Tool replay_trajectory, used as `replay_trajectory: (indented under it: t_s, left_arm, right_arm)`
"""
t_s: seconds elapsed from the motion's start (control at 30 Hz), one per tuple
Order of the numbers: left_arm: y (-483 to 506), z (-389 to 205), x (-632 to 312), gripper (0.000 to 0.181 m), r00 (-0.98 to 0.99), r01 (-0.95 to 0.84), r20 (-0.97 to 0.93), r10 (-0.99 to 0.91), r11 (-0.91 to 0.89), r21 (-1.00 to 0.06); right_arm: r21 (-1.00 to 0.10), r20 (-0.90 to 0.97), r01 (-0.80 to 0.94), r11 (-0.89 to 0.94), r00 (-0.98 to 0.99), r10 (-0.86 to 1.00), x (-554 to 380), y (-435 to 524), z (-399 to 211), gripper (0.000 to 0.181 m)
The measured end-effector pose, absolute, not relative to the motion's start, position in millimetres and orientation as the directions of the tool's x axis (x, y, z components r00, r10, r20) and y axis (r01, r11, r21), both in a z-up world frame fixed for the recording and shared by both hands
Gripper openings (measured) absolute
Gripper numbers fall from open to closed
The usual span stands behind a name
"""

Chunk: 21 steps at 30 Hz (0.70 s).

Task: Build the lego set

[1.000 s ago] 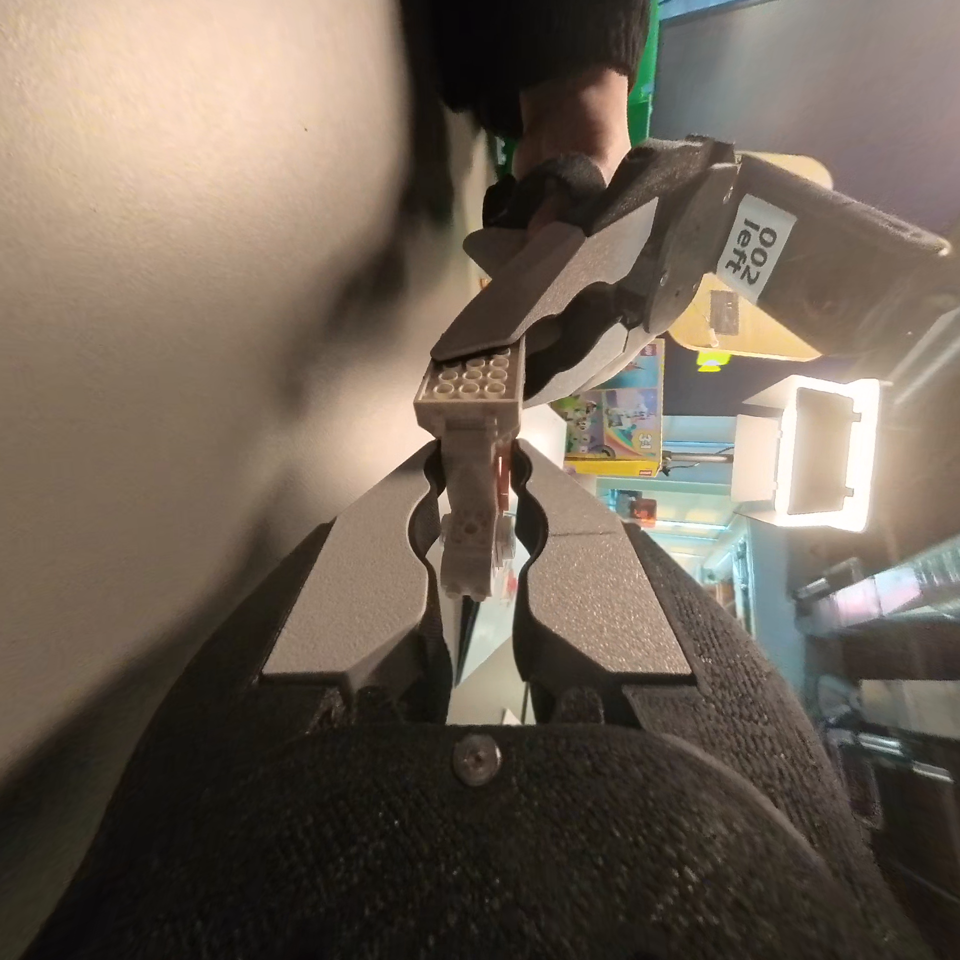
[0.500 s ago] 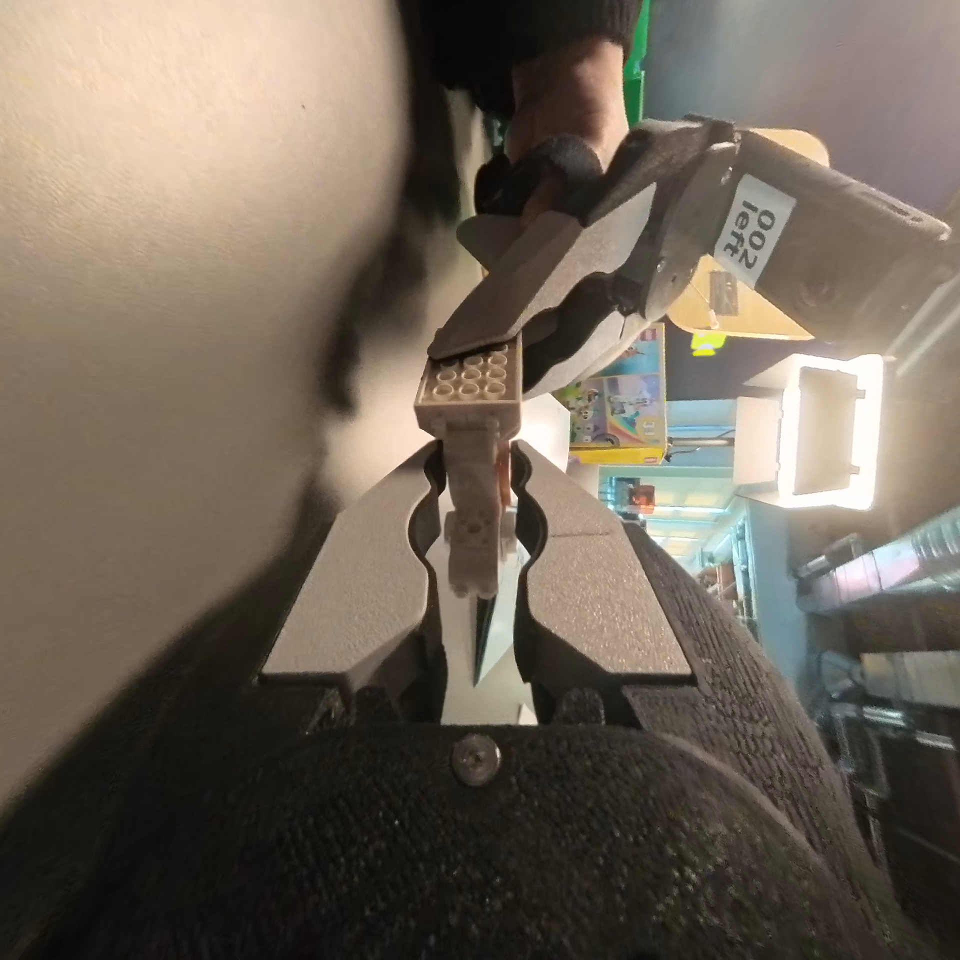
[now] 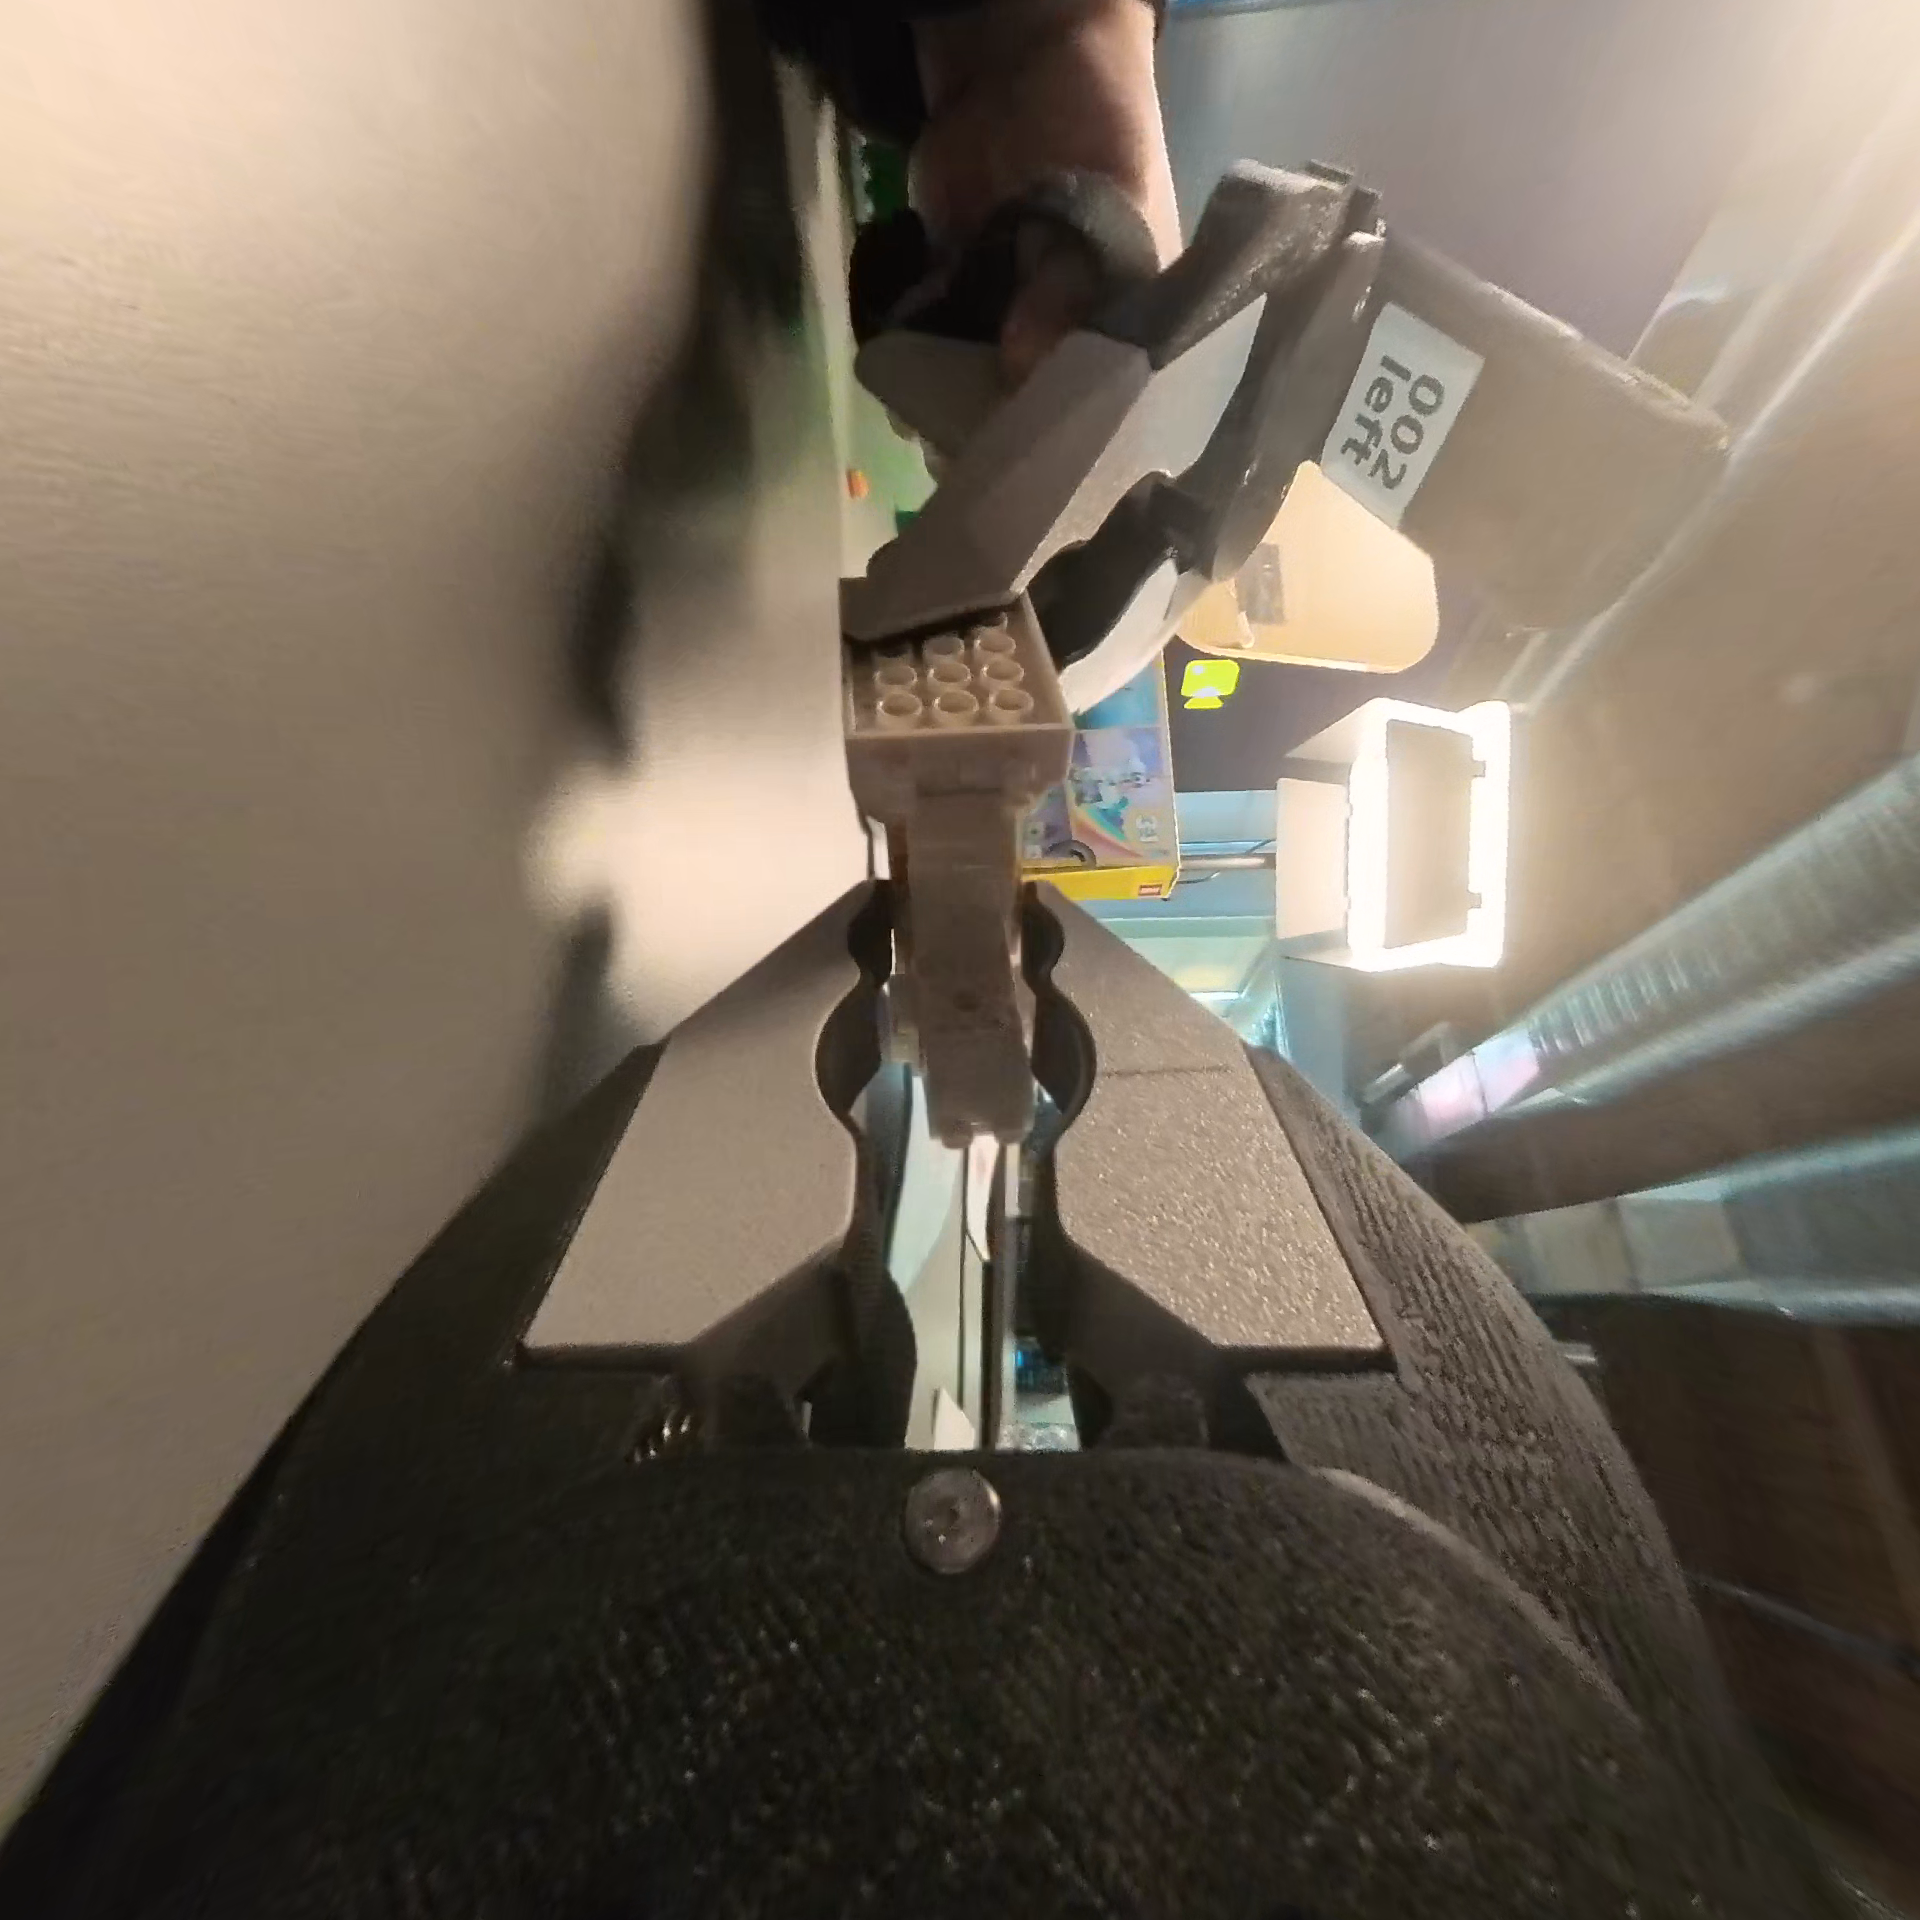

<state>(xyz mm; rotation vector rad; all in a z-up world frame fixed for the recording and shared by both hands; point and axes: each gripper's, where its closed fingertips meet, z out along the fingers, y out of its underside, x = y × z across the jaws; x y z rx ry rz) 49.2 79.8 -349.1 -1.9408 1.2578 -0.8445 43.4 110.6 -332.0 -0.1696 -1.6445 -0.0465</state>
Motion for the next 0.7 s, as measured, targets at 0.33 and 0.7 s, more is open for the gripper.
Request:
replay_trajectory:
  t_s: [0.33, 0.7]
  left_arm:
    - [79, -347, 48, 0.028, 0.328, -0.502, 0.144, -0.934, -0.301, -0.810]
    - [84, -357, 41, 0.028, 0.347, -0.557, 0.059, -0.936, -0.257, -0.789]
  right_arm:
    - [-0.138, 0.988, 0.149, 0.979, -0.043, 0.146, 43, 111, -329, 0.023]
    - [-0.146, 0.981, 0.091, 0.985, -0.117, 0.156, 55, 102, -338, 0.016]
